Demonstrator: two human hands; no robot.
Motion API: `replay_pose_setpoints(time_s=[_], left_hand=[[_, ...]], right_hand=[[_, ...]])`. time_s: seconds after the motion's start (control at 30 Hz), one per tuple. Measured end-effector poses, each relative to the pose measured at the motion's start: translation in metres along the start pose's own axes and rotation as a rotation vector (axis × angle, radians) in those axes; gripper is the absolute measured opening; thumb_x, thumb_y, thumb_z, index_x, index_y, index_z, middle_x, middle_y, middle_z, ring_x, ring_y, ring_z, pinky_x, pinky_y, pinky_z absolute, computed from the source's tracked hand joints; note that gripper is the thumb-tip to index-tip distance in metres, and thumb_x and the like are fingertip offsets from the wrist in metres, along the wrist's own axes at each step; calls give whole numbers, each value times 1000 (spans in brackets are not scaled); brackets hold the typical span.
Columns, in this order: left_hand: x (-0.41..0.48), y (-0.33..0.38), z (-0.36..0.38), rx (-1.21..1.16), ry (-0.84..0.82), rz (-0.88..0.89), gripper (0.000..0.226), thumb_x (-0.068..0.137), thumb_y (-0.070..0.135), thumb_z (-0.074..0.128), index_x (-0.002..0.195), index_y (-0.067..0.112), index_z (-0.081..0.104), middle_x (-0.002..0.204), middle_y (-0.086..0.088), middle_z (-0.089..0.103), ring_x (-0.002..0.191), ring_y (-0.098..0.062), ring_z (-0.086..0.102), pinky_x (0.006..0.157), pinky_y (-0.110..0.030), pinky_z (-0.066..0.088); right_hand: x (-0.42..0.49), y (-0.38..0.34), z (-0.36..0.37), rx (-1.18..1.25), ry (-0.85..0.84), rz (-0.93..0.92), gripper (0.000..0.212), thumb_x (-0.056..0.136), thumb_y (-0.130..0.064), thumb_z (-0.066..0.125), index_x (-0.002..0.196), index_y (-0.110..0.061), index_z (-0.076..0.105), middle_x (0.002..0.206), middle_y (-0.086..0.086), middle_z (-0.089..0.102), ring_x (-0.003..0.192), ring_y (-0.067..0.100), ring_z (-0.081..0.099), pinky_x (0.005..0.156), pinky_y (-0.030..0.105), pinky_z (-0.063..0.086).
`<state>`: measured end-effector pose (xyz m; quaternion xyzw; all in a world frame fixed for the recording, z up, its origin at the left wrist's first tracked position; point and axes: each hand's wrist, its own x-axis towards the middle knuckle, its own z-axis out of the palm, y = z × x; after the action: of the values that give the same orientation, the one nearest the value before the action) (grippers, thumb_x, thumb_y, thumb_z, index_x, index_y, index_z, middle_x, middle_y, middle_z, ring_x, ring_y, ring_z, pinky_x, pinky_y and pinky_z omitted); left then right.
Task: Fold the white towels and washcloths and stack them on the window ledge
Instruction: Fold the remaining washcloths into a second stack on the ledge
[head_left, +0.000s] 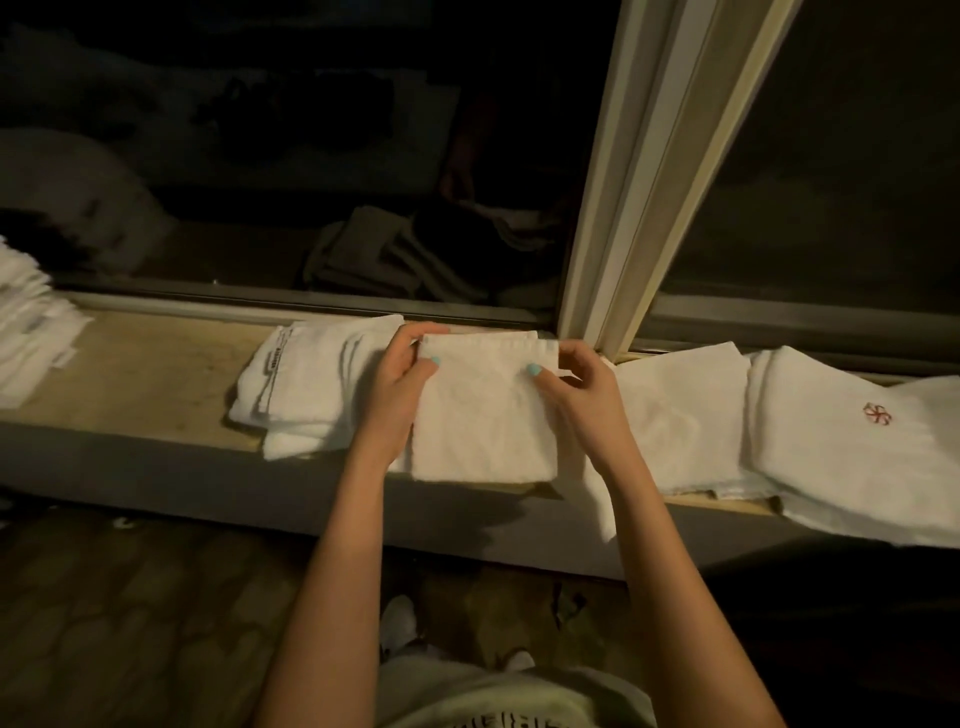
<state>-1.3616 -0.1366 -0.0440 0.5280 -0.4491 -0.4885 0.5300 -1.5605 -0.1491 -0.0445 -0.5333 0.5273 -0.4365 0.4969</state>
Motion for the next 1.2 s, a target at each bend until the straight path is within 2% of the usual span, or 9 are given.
replay_pose_setpoints(time_s=[0.13,0.23,0.33,0.43,0.6,0.73,0.9,1.03,1.2], left_hand=[[0,2,-2,68,-35,3,17,88,19,53,97,32,59,110,-10,58,95,-27,56,75,-37,45],[2,-4,-3,159,-66,-5,8,90,24,59,94,31,57,101,-16,56,91,-38,54,75,-45,43],[7,-5,-8,211,-86,-34,5,91,28,60,93,31,57,85,-12,51,77,-29,47,69,-45,39],[15,-5,-14,322,-163,-92,13,87,31,66,97,32,57,94,-12,62,88,-35,60,76,-52,51],[22,-6,-14,504,-173,-71,11,90,24,64,90,19,54,74,8,53,73,-15,51,64,-28,41],[19,-3,-20,275,-219,-92,9,92,19,61,90,19,52,87,-18,55,79,-23,52,69,-38,41],[22,4,-31,186,-127,-38,13,92,19,61,87,29,54,86,-14,50,77,-24,44,68,-40,35],[28,16,-38,191,5,15,15,91,17,61,85,29,54,90,-10,58,82,-22,53,70,-36,42],[41,18,-60,330,144,-16,19,91,3,59,107,10,53,97,-8,59,81,-16,60,69,-21,49]], right_hand=[[4,-3,-2,3,-97,35,43,89,-30,64,128,-32,45,110,-25,48,98,0,54,76,15,51],[4,-1,-1,-43,-163,38,26,88,-30,66,110,-31,53,107,-12,58,100,12,60,84,28,53],[8,-1,-3,-100,-162,17,14,89,-28,64,98,-25,54,99,-11,58,92,12,59,78,26,52],[12,1,-4,-216,-94,-7,16,90,-27,64,97,-20,52,95,-9,57,87,14,57,73,25,49],[8,-2,-6,-218,-155,85,22,88,-28,66,103,-22,52,100,-10,57,90,11,59,82,35,55],[9,-4,-9,-193,-272,156,33,83,-26,71,107,-33,48,113,-5,56,102,17,59,86,36,54],[9,-10,4,21,-345,251,42,80,-17,73,115,-28,52,116,-6,62,107,15,61,83,29,54],[16,-18,22,76,-247,239,46,81,-22,72,122,-19,52,117,-1,63,105,17,63,86,36,55],[32,-24,28,-68,-53,150,44,85,-23,69,125,-11,53,112,3,63,97,21,63,79,33,54]])
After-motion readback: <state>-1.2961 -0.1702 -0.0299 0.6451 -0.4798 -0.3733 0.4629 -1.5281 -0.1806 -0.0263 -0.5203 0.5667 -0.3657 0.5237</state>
